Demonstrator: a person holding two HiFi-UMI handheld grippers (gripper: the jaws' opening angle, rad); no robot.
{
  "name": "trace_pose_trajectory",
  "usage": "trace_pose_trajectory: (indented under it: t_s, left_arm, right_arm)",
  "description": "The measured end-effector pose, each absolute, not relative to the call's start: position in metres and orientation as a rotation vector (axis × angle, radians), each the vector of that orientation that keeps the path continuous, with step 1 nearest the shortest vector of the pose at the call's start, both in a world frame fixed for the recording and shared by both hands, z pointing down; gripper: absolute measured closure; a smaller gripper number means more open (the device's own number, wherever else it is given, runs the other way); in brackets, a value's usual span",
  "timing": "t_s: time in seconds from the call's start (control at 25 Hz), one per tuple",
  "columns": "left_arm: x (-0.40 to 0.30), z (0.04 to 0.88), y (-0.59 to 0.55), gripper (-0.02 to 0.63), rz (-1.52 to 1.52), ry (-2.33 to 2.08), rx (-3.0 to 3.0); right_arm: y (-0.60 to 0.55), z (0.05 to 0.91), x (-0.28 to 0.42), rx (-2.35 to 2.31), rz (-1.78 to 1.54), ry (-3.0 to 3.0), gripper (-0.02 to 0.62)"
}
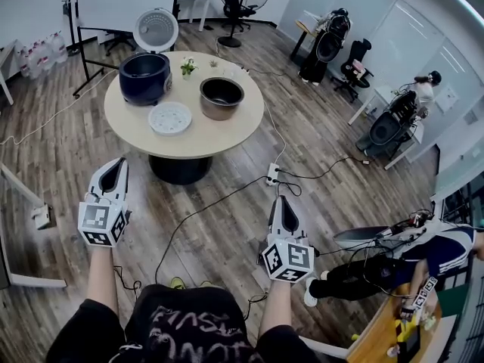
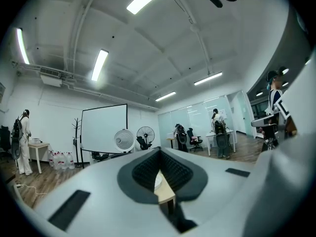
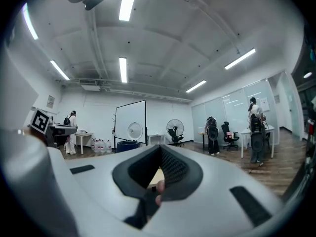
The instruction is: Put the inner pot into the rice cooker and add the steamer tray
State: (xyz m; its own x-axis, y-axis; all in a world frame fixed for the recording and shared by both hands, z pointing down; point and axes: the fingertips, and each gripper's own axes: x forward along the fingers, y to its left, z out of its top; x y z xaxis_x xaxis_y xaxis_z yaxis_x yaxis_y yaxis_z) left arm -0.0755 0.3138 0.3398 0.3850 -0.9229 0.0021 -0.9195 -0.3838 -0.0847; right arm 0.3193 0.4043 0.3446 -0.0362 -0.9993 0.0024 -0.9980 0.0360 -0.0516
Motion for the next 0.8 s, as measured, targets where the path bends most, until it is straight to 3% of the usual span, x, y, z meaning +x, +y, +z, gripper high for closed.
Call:
trace_pose_trajectory:
  t_s: [0.16,0.28,0.6,0.8]
  left_arm:
    - [-0.078,0.334,0.313,0.597,-0.082,1.701,-2.525]
    - [-0.079,0.334,0.310,0.568,-0.065,1.700,-2.540]
    - [-0.081,0.336,0.305,0.360,-0.043,1.668,-2.606]
    - [-0.075,0.340,0.305,0.309,-0.058,1.649,-2.612]
  right_arm:
    - [0.401,0.343,0.314,-2.133,-0.077,2.239,0.586]
    - [0.398,0.341,0.311,-2.118,-0.078,2.241,0.543]
    - [0.394,0.340,0.295,-2.108,-0.034,2.302,0.320]
    - [0.389,0.347,0.294,-2.097,-0.045,2.342,0.227]
